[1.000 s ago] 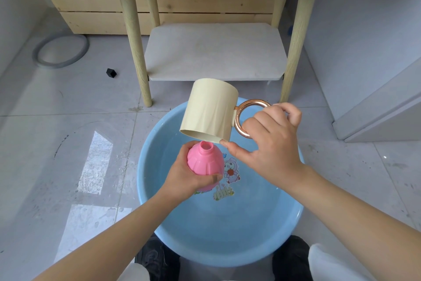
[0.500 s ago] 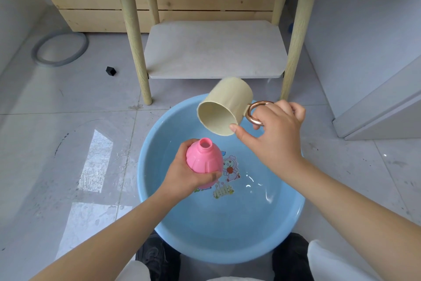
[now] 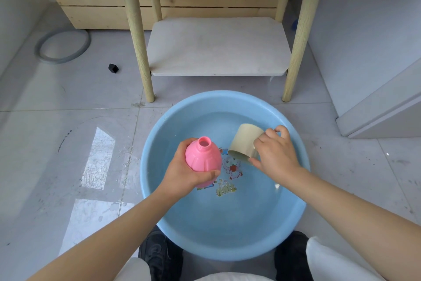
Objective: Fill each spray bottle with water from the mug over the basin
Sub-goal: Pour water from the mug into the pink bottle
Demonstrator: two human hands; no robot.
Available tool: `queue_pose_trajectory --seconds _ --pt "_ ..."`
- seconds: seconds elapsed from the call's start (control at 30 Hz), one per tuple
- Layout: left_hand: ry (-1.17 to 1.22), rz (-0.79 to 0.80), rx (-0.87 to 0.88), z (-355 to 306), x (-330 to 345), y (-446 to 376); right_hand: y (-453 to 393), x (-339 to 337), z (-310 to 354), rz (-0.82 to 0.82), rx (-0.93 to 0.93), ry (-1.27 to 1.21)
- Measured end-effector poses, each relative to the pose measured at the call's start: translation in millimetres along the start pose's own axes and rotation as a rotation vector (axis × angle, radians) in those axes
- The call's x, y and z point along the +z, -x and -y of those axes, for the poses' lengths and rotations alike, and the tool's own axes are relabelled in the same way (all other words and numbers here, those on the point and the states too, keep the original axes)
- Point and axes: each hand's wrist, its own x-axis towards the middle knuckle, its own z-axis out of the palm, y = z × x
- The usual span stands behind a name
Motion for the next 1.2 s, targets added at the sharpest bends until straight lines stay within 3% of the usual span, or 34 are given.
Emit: queue_pose_trajectory --seconds 0.17,0.43,0.53,0.77,1.2 --pt "-0.001 -0.002 -0.002 2 0 0 1 0 -1 0.17 0.034 -0.126" --pt "-0.019 -0.01 0.003 2 -1 -3 -8 -20 -9 0.213 0.656 -0.794" --pt "-0.002 -0.004 -0.003 2 1 -4 -7 -28 -13 0.214 0.759 -1.024" --pt "-0.014 0.008 0.004 1 5 -4 -9 -64 -2 -0.011 0.651 -1.118" --pt "-0.024 0.021 0.02 3 7 -6 -17 -82 21 -0.487 0.277 -0.654"
